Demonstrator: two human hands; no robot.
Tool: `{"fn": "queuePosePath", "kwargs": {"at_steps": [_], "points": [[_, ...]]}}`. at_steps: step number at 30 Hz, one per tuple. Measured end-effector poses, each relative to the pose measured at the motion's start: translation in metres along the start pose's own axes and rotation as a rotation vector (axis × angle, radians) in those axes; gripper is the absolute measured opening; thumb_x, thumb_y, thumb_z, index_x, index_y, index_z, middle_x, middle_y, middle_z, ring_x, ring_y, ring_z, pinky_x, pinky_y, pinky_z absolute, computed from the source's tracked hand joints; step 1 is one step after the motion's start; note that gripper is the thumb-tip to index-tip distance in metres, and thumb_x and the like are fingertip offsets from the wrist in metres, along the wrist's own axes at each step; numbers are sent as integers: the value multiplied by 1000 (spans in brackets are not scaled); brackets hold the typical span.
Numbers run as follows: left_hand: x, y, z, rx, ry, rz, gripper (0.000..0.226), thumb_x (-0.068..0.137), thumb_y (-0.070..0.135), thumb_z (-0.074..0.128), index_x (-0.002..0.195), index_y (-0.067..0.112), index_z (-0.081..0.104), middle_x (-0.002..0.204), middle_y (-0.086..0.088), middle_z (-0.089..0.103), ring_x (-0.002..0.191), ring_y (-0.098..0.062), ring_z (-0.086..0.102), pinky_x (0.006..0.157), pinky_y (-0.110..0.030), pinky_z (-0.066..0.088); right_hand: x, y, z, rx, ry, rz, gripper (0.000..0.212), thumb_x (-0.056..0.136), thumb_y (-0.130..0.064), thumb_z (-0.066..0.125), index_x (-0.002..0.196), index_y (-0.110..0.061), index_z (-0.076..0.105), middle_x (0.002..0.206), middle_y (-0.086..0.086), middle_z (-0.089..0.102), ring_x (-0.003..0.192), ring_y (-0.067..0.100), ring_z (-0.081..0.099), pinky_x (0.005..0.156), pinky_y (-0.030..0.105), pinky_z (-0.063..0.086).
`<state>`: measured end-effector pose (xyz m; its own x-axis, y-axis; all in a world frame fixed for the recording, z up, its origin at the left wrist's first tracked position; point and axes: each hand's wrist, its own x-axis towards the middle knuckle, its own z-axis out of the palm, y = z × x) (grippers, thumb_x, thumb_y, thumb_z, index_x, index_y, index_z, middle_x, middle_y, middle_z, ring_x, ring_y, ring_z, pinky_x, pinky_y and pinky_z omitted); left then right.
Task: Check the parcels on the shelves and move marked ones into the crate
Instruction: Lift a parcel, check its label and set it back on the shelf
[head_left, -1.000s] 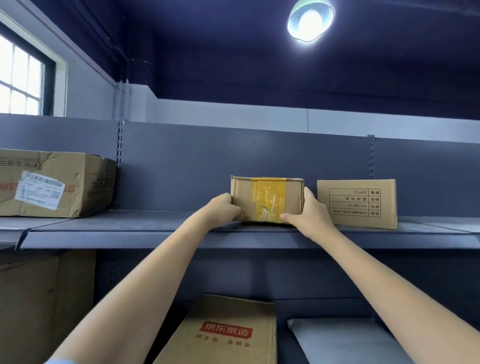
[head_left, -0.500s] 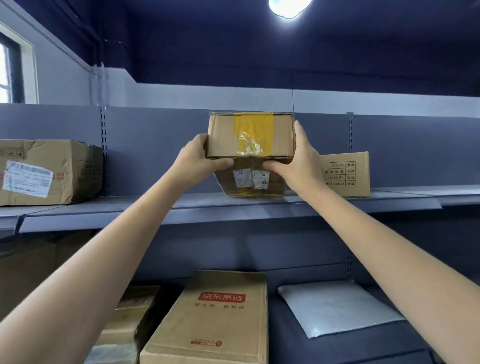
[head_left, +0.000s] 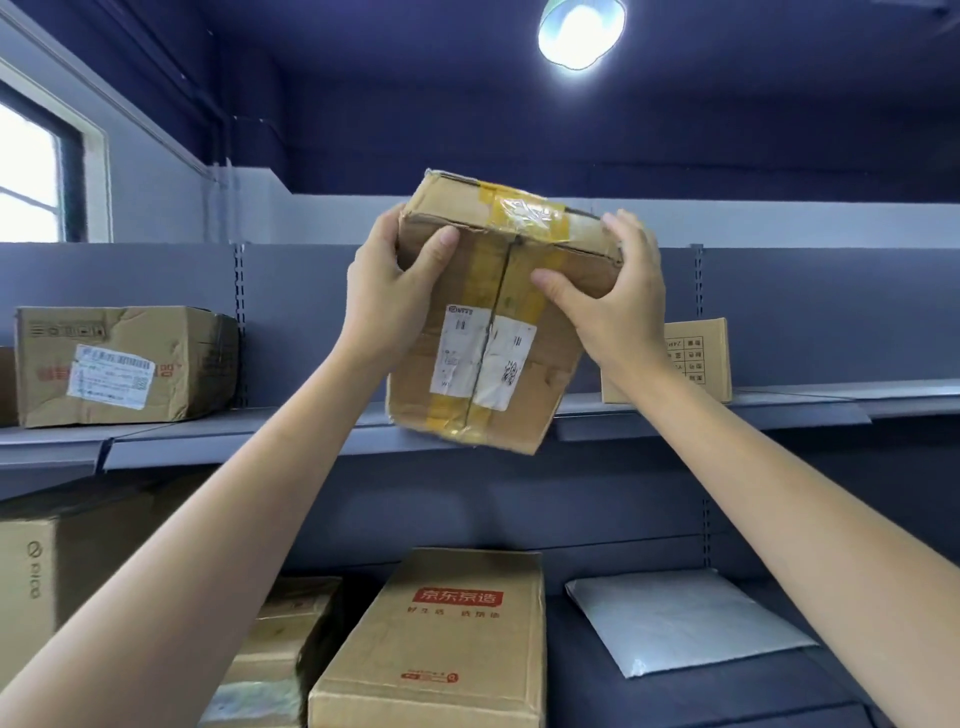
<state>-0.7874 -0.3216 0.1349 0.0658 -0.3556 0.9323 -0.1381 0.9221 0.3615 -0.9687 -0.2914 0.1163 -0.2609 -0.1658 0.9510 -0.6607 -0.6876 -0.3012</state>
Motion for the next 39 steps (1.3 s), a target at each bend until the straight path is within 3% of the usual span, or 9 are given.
{"fn": "queuePosePath", "kwargs": {"at_steps": [4,7,13,17,21,25,30,36,39], "points": [[0,14,-10,129,42,64,27,94,31,52,116,16,57,91,21,55,81,7,52,68,-1,40,-4,-10,-7,123,-166,109,59,68,-25,81,111,-17,41,106,-7,50,97,7,52,80,20,47],[0,24,-14,212,39,115,26,94,33,51,115,19,58,88,27,53,81,9,51,69,-1,39,-2,-14,-16,210,-280,195,55,71,-18,79,109,-17,38,93,-13,47,83,-2,50,60,7,45],[-4,39,-7,285,-7,185,31,93,35,51,119,18,57,95,20,54,86,1,51,73,-6,40,-4,-14,-32,186,-468,265,73,74,-18,76,137,-22,38,114,-17,46,102,-2,48,78,13,43],[-2,46,1,338,-103,230,39,92,33,55,126,16,51,106,13,56,92,0,52,76,-1,38,-13,-9,-40,114,-392,245,45,77,-23,73,111,-34,48,99,-23,56,100,5,56,85,22,46],[0,30,1,556,-167,168,76,87,38,61,145,8,23,151,-7,29,140,-22,23,114,-33,19,-24,6,-47,437,-204,473,23,82,-14,67,101,-22,56,95,-10,63,89,4,60,78,20,48],[-10,1,-7,756,-80,89,92,83,43,63,146,2,11,156,-18,5,145,-31,-3,117,-44,-1,-32,24,-51,690,-8,764,29,83,-17,67,109,-14,55,109,5,65,103,19,60,97,42,47],[-19,-10,-12,158,-220,-315,64,80,43,68,130,16,42,125,3,56,114,-17,54,94,-33,46,-45,29,-41,939,19,925,22,86,-18,62,105,-10,53,103,9,60,106,23,56,87,39,51],[-27,-21,-32,-9,-190,-373,67,59,46,77,117,21,54,113,5,65,104,-15,62,94,-42,50,-59,40,-24,729,-217,948,15,87,-26,61,100,-21,56,97,1,62,109,24,57,103,46,39],[-31,-28,-39,-84,-159,-384,42,66,37,79,102,26,59,105,5,68,99,-15,65,90,-37,53,-60,42,-17,614,-294,880,24,85,-31,62,105,-23,53,105,-5,60,116,18,51,106,47,32]]}}
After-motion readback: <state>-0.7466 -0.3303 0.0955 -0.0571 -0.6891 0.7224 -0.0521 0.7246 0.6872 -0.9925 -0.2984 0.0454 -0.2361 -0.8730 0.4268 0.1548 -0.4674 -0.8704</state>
